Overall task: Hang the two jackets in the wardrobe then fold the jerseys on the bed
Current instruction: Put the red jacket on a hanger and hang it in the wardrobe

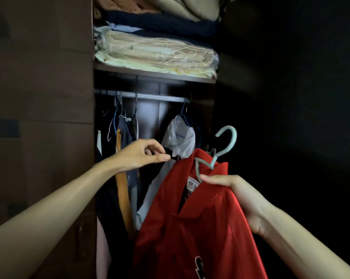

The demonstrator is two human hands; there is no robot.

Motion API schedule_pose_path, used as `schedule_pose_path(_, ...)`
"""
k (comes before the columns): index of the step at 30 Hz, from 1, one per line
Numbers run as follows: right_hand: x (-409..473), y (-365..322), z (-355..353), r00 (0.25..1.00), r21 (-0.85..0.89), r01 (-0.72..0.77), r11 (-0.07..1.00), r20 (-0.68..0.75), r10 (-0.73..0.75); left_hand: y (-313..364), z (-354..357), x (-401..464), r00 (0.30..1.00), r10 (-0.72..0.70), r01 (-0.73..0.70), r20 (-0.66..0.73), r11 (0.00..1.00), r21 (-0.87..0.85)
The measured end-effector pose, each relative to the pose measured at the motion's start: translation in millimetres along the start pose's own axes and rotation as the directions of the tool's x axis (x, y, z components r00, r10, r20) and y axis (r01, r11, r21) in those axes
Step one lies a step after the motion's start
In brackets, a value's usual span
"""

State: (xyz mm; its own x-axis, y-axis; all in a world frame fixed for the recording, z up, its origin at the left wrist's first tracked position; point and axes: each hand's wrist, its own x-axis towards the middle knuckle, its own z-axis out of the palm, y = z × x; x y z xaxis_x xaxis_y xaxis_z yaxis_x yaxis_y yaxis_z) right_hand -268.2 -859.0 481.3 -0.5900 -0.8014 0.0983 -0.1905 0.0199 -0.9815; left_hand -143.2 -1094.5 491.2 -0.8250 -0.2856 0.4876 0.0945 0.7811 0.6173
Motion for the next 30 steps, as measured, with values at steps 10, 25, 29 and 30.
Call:
schedule_pose_path(10,104.7,53.1,27.8,0.999,0.114,0.033,0.993,-0.016,-0.031,-76.8,-38.7,40.1,0.99,-0.083,0.095,-0.111,0.99,0.104)
schedule_pose_path(25,394.0,-55.5,99.1,0.978,0.165,0.208,0.964,-0.005,-0.21,-110.6,-73.6,112.6,0.922,-0.122,0.272,-0.368,0.879,0.391)
schedule_pose_path(29,451.8,-71.8,119.9,0.97,0.096,0.24,0.966,0.017,-0.242,-124.2,-83.5,116.0,0.885,-0.161,0.347,-0.437,0.853,0.389)
schedule_pose_path(30,464.9,-69.2,123.2,0.971,0.104,0.236,0.966,0.013,-0.239,-128.1,-85.3,116.4,0.877,-0.17,0.359,-0.449,0.854,0.378)
